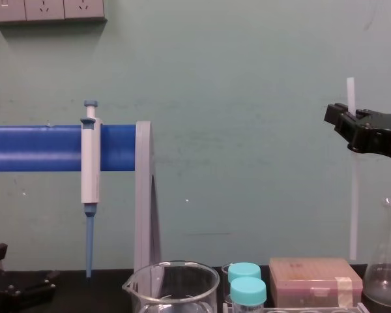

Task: Pick up the stirring rod with one hand, then place it down.

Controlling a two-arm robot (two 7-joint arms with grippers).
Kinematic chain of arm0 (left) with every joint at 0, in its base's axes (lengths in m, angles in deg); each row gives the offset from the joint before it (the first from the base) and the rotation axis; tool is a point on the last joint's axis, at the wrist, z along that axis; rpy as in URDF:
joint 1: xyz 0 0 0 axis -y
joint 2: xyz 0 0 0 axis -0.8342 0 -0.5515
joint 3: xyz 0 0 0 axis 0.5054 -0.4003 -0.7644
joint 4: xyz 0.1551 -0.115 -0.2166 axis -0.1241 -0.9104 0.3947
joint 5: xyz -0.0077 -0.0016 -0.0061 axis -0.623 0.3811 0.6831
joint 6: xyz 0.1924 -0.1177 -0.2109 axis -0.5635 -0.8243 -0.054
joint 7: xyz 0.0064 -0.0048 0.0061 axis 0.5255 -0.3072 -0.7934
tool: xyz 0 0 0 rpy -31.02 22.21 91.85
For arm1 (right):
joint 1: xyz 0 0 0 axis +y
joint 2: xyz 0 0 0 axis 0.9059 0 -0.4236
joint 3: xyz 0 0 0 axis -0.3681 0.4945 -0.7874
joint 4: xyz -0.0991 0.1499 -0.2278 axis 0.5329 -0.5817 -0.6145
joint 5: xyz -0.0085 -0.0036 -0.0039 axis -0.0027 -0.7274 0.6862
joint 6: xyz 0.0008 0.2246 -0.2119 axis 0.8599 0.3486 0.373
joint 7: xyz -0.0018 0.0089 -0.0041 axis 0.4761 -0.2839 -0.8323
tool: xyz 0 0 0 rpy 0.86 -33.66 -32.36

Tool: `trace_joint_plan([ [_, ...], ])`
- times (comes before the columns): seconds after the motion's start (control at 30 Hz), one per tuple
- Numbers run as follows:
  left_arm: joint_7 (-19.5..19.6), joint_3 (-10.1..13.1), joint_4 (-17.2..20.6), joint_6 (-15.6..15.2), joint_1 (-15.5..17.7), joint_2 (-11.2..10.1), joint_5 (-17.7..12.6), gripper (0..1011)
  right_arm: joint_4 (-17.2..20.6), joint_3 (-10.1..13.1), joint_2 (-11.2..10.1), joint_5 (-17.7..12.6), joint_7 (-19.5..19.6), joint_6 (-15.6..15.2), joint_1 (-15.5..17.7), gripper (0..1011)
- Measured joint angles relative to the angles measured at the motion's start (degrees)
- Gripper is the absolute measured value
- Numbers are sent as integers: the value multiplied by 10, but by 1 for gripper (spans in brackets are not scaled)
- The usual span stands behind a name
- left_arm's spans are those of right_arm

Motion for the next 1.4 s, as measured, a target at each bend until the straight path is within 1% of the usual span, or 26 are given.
trace_joint_plan([
  [0.47,0,0,0,0,0,0,0,1000,-5,-2,-2,1,-2,0,-2,67],
  [0.53,0,0,0,0,0,0,0,1000,-12,-4,-5,-15,-23,-2,-6,67],
  [0.57,0,0,0,0,0,0,0,1000,-19,-7,-9,-31,-47,-4,-10,67],
  [0.6,0,0,0,0,0,0,0,1000,-19,-7,-9,-31,-47,-4,-10,67],
  [0.63,0,0,0,0,0,0,0,1000,-27,-12,-14,-49,-74,-5,-14,67],
  [0.7,0,0,0,0,0,0,0,1000,-35,-17,-19,-66,-101,-7,-19,67],
  [0.73,0,0,0,0,0,0,0,1000,-43,-22,-22,-82,-125,-8,-23,67],
  [0.83,0,0,0,0,0,0,0,1000,-56,-28,-25,-100,-152,-9,-29,67],
  [0.87,0,0,0,0,0,0,0,1000,-64,-33,-26,-109,-167,-9,-33,67],
  [0.93,0,0,0,0,0,0,0,1000,-76,-40,-28,-117,-184,-7,-37,67],
  [1.03,0,0,0,0,0,0,0,1000,-88,-48,-30,-122,-199,0,-41,67],
  [1.13,0,0,0,0,0,0,0,1000,-99,-55,-31,-124,-204,7,-45,67],
  [1.4,0,0,0,0,0,0,0,1000,-120,-70,-30,-120,-202,23,-53,67],
])
